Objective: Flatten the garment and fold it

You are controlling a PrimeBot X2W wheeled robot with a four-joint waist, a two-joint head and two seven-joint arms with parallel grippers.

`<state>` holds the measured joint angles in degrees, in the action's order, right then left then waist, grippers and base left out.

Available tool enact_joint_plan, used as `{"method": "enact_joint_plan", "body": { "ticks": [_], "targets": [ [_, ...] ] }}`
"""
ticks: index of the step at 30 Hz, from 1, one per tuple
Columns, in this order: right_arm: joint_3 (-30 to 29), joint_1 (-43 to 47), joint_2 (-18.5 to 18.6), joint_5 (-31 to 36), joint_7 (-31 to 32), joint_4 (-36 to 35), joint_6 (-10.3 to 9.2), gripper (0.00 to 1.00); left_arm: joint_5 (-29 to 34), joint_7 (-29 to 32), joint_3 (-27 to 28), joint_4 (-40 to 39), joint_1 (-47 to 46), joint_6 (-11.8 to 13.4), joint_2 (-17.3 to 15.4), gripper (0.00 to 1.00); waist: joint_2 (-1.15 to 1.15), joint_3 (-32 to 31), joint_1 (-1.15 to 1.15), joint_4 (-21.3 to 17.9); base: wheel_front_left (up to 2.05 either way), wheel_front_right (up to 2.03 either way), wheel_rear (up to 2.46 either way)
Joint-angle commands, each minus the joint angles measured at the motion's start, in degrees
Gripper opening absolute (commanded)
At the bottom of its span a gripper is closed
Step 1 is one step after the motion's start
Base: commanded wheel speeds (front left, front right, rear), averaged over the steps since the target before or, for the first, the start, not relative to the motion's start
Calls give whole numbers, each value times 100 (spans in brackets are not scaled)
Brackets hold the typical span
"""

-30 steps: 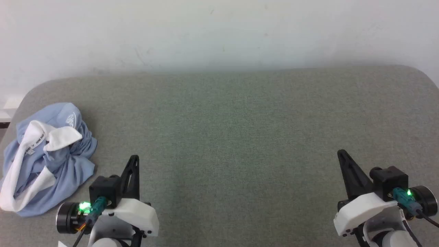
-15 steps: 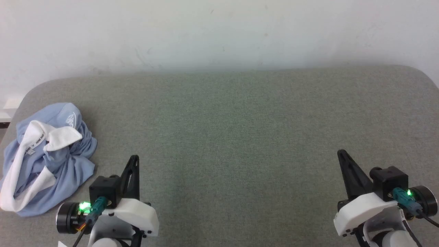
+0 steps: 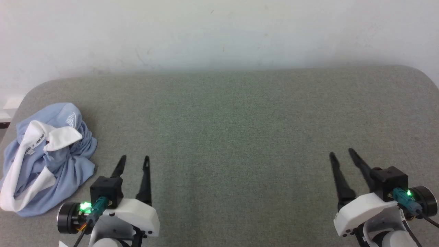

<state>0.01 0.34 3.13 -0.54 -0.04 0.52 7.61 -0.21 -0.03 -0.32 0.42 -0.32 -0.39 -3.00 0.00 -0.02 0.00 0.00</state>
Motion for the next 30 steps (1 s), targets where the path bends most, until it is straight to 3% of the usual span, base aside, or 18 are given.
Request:
{"method": "enact_joint_plan", "body": {
  "ticks": [1,13,30],
  "targets": [
    [-3,-6,-1,-18,-18,9,0,100,-25,-27,-20,13,-7,29,0,100,0,-3,0,3,0,0,0],
    [21,-25,-3,-69,-96,89,-1,100,-136,-155,-87,77,-34,165,-25,100,0,-35,0,223,0,0,0],
    [160,-68,-6,-182,-217,206,-3,100,-287,-311,-101,-46,81,420,-158,100,0,-99,0,973,0,0,0]
  ]
}}
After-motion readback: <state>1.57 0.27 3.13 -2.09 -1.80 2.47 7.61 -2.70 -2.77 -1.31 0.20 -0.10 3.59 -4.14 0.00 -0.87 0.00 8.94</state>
